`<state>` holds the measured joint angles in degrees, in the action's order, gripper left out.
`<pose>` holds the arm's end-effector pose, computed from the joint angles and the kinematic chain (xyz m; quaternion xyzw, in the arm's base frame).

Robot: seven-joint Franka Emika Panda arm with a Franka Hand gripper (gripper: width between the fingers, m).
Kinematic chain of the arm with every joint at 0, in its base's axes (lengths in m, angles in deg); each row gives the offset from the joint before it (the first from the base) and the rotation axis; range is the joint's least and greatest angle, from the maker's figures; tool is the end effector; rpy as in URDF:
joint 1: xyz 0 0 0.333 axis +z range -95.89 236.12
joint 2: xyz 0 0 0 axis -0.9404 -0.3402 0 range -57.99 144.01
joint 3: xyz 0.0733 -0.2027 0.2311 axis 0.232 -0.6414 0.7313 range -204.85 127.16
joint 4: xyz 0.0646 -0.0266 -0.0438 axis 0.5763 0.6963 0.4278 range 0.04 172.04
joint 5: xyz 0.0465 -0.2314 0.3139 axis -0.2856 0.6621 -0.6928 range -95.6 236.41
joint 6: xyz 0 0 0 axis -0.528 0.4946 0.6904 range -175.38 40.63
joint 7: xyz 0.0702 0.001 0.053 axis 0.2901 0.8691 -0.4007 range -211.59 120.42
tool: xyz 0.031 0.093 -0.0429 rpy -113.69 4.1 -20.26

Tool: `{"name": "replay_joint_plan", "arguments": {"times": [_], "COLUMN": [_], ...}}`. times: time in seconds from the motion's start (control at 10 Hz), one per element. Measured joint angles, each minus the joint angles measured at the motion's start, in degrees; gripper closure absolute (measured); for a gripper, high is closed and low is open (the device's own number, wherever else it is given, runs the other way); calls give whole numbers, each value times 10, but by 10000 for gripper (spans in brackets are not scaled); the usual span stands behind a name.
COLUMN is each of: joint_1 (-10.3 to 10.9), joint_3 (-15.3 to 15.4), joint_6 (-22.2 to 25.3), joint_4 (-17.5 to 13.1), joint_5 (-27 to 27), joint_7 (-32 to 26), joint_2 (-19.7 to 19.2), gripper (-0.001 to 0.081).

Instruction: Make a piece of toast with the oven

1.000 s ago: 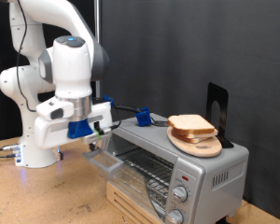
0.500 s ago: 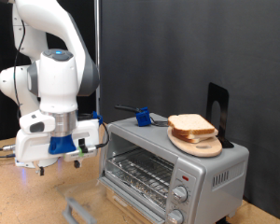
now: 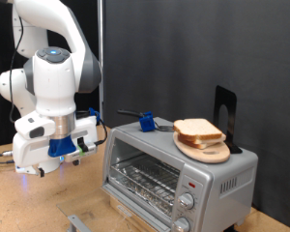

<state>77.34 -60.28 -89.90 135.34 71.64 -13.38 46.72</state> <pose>0.4513 -0.1142 0.3194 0.9210 -0.3857 -0.0549 0.0049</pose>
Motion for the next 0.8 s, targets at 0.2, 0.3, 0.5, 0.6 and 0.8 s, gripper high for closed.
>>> {"name": "replay_joint_plan", "arguments": {"times": [0.2, 0.3, 0.5, 0.6, 0.8], "joint_1": [6, 9, 10, 11, 14], "joint_3": [1, 1, 0, 1, 11], "joint_6": [-12, 6, 63, 81, 84], "joint_4": [-5, -16, -41, -53, -69], "joint_5": [-95, -160, -243, -266, -277], "joint_7": [-60, -111, -176, -189, -187], "joint_2": [6, 18, 43, 55, 77], "gripper": [-2, -2, -2, -2, -2]}}
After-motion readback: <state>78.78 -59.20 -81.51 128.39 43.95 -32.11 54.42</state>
